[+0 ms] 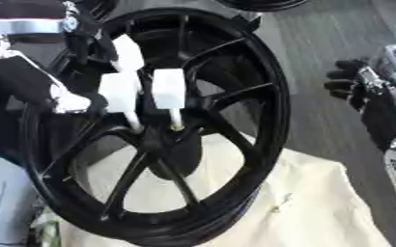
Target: Pull the pin out of the wheel hub.
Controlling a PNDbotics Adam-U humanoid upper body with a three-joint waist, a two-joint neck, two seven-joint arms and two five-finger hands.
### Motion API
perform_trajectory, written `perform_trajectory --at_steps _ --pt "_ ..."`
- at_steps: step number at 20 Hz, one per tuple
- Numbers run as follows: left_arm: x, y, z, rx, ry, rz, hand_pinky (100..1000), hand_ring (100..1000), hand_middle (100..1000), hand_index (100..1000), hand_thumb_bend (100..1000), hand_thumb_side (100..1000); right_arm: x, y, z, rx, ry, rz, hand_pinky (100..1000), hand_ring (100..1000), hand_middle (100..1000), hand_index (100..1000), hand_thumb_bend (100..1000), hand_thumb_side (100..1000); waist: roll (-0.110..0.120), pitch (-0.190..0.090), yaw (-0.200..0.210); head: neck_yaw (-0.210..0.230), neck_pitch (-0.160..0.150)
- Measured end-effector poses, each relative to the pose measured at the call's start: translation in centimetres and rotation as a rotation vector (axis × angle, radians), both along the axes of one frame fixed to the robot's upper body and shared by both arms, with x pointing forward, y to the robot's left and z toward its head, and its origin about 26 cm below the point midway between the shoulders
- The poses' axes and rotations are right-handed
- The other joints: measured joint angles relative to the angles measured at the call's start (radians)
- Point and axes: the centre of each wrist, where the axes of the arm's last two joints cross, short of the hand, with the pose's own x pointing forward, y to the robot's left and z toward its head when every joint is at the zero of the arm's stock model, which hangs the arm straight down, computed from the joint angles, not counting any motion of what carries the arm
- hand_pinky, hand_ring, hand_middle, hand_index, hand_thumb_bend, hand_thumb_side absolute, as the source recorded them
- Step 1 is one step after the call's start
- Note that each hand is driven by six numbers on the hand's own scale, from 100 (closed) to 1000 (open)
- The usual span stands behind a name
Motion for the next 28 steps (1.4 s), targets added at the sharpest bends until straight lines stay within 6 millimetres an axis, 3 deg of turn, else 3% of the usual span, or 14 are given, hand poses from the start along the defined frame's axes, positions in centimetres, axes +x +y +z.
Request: perform_trajectory --at_steps 11,28 --pt "0.7 -0.2 -0.8 0.013 0.042 -0.003 690 593 637 775 338 500 0.0 0.0 0.0 0.000 0.001 -0.001 856 769 725 835 100 822 0.000 0.000 -0.004 0.001 0.001" --pt "1.6 -0.6 -1.7 0.029 0.070 0.002 692 597 645 782 355 484 0.0 0.0 0.0 0.000 0.002 -0.003 857 769 724 835 100 821 -0.001 0.001 -0.007 0.005 0.002"
